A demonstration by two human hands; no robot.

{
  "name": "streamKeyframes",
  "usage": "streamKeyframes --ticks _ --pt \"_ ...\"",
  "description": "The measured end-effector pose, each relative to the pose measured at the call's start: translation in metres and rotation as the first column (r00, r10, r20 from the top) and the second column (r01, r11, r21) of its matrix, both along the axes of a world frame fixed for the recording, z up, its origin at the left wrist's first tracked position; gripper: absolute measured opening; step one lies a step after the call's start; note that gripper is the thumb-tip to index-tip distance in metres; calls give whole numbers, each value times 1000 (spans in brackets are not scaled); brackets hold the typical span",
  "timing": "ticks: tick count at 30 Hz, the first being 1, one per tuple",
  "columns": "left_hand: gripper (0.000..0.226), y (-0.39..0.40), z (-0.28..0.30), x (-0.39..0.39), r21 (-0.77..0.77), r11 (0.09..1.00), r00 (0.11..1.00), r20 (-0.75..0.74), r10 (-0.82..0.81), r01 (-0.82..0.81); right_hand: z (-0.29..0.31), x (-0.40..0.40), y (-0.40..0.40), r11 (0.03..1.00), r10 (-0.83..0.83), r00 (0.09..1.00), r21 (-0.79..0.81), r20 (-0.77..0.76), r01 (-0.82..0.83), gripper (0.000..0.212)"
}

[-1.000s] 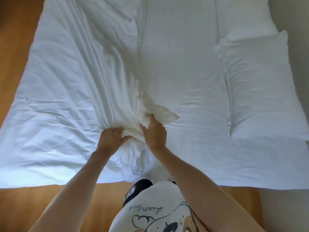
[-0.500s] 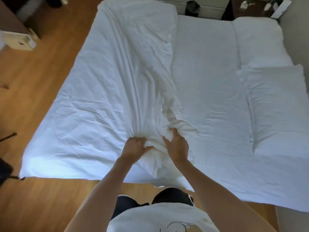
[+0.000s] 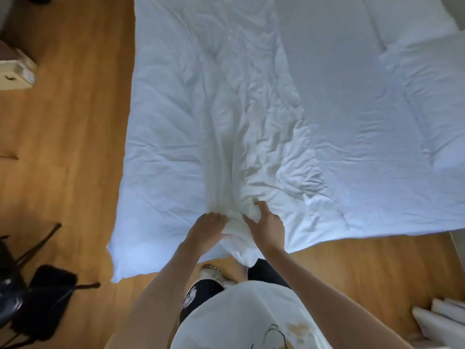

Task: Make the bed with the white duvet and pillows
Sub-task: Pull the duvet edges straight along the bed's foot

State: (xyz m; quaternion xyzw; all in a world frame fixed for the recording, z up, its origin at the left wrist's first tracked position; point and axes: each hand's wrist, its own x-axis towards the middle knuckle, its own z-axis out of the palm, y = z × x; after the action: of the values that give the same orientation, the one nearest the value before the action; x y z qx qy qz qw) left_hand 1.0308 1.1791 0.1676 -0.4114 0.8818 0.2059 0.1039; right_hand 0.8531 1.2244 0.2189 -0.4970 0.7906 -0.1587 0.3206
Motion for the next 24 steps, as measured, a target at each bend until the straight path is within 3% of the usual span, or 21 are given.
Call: streamKeyframes --ticks 2,5,8,10,12,14,17,20,24 --pt "46 -8 -11 28 13 999 999 4 -32 32 -1 29 -9 999 -45 998 24 41 44 45" --pt "44 -31 -18 61 38 997 998 -18 64 -63 -13 70 -19 995 -42 995 89 86 34 44" --pt "38 -61 -3 86 55 958 950 -125 286 -281 -23 107 -30 991 -14 986 136 165 -9 43" --pt "42 -81 15 94 167 865 848 -183 498 -473 -22 129 -42 986 35 975 153 219 -70 40" --pt "48 -105 27 95 327 748 761 -118 638 -577 -21 150 -52 983 82 968 143 237 -118 39" --pt "61 -129 32 94 406 695 767 23 641 -593 -22 166 -62 976 148 961 121 236 -180 39" --pt "75 -156 33 98 399 649 749 180 637 -648 -25 186 -76 966 238 953 55 189 -253 36" --pt "66 -165 25 117 280 716 768 243 592 -640 -27 208 -78 953 286 939 41 193 -299 34" --pt "42 -162 8 164 197 811 832 205 516 -551 -37 247 -74 932 340 924 69 176 -357 37"
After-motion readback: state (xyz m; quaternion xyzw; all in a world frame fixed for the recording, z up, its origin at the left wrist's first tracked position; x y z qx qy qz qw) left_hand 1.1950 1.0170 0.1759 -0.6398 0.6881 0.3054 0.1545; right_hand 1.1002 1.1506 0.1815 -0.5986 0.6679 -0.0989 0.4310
